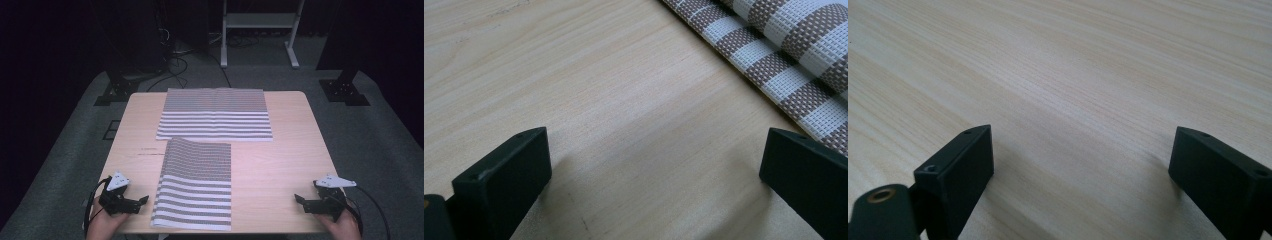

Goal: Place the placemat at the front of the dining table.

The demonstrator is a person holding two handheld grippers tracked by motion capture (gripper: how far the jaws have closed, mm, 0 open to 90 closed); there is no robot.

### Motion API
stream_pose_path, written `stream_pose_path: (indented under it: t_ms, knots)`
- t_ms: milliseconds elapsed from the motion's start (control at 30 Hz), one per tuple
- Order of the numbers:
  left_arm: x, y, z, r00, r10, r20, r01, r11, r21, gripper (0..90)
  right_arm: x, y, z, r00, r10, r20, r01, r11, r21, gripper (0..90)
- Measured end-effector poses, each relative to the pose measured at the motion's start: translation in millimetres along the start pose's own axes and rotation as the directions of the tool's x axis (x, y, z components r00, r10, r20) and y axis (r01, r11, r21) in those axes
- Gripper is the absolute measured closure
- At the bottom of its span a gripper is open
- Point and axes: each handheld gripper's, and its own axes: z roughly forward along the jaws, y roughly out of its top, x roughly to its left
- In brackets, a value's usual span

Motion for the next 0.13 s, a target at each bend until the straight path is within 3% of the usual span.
stream_pose_path:
  t_ms: [133]
  knots:
    - [0.0, 0.0, 0.0, 1.0, 0.0, 0.0, 0.0, 1.0, 0.0, 0.0, 0.0, 0.0, 0.0, 1.0, 0.0, 0.0, 0.0, 1.0, 0.0, 9.5]
